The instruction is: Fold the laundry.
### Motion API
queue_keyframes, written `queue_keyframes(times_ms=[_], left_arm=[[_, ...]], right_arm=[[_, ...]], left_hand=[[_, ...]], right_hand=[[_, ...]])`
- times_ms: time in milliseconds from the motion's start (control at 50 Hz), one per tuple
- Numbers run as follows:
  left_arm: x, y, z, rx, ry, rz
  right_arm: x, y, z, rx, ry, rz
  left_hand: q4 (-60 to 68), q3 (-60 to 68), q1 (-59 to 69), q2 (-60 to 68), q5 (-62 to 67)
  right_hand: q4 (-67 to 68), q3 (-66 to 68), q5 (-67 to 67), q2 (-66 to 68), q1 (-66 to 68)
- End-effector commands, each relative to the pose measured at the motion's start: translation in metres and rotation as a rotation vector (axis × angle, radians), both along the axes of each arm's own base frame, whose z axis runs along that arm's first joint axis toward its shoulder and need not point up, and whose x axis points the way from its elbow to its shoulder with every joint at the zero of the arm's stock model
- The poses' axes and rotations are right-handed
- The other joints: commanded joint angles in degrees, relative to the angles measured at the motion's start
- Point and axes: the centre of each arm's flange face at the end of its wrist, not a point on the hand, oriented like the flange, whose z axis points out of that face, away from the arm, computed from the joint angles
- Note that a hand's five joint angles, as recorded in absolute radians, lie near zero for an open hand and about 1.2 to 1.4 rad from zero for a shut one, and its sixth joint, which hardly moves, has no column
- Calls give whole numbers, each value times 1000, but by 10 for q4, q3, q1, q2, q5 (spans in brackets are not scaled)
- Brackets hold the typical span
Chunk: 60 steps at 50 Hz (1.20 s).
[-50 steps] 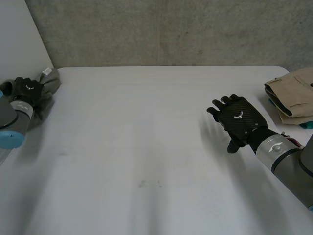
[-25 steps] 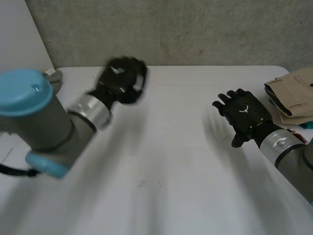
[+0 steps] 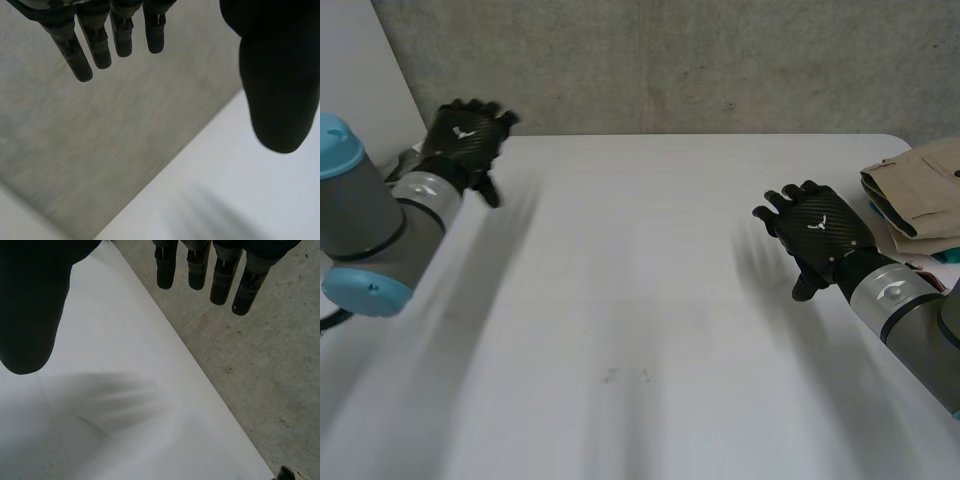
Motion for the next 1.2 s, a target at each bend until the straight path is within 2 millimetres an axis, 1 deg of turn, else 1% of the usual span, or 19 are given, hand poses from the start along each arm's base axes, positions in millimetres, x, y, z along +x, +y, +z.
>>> queue_keyframes(times_ms=[20, 40, 120, 260, 340, 520, 560, 600, 640, 660, 720, 800, 900, 960, 1040, 1100, 1120, 1180, 1200], left_arm=[[77, -82, -53, -84, -475, 203], [91, -94, -62, -87, -526, 234], [110, -116, -80, -87, -567, 271], [136, -141, -99, -87, -574, 334], [152, -151, -108, -81, -584, 381], [159, -158, -125, -74, -620, 391], [160, -159, -126, -75, -619, 394], [160, -159, -128, -72, -620, 397], [159, -158, -127, -75, -620, 394], [159, -159, -124, -84, -615, 404], [152, -160, -115, -127, -603, 417], [134, -152, -95, -206, -567, 414], [87, -122, -46, -297, -388, 341], [61, -102, -31, -287, -279, 276], [5, -52, -3, -230, -44, 108], [-20, -21, 13, -176, 78, 17], [-34, -1, 21, -127, 154, -41], [-54, 27, 26, -43, 248, -127], [-68, 45, 27, 14, 294, -186]], right_arm=[[1, 1, -2, 6, 2, 3], [1, 0, -3, 7, 4, 3], [1, 1, -3, 7, 5, 5], [0, 1, -4, 12, 6, 1], [0, 0, -4, 11, 7, 0], [0, 1, -6, 15, 8, 0], [0, 1, -6, 13, 11, 1], [0, 1, -6, 15, 11, 1], [-1, 1, -6, 15, 11, -1], [-1, 1, -6, 15, 11, -1], [-1, 1, -6, 15, 11, -1], [-1, 0, -6, 13, 11, -2], [-1, 0, -5, 10, 10, -2], [-1, -1, -5, 7, 10, -4], [-1, -1, -5, 6, 10, -5], [-2, -2, -4, 1, 7, -7], [-2, -2, -4, 2, 6, -7], [-4, -5, -3, -1, 5, -21], [-5, -6, -2, -2, 5, -27]], left_hand=[[-20, -29, -27, -19, -28], [-20, -29, -27, -19, -28], [-20, -29, -27, -19, -28], [-20, -29, -27, -19, -28], [-20, -29, -27, -19, -28], [19, 10, 12, 20, 11], [73, 64, 66, 74, 65], [240, 232, 234, 242, 233], [474, 465, 467, 475, 466], [678, 669, 671, 679, 670], [680, 671, 673, 681, 672], [680, 671, 673, 681, 672], [680, 671, 673, 681, 672], [680, 671, 673, 681, 672], [680, 671, 673, 681, 672], [680, 671, 673, 681, 672], [680, 671, 673, 681, 672], [680, 671, 673, 681, 672], [680, 671, 673, 681, 672]], right_hand=[[-38, -24, -33, -30, -17], [-38, -24, -33, -30, -17], [-38, -24, -33, -30, -17], [-38, -24, -33, -30, -17], [-38, -24, -33, -30, -17], [-38, -24, -33, -30, -17], [-38, -24, -33, -30, -17], [-38, -24, -33, -30, -17], [-38, -24, -33, -30, -17], [-38, -24, -33, -30, -17], [-38, -24, -33, -30, -17], [-38, -24, -33, -30, -17], [-38, -24, -33, -30, -17], [-38, -24, -33, -30, -17], [-38, -24, -33, -30, -17], [-38, -24, -33, -30, -17], [-38, -24, -33, -30, -17], [-38, -24, -33, -30, -17], [-38, -24, -33, -30, -17]])
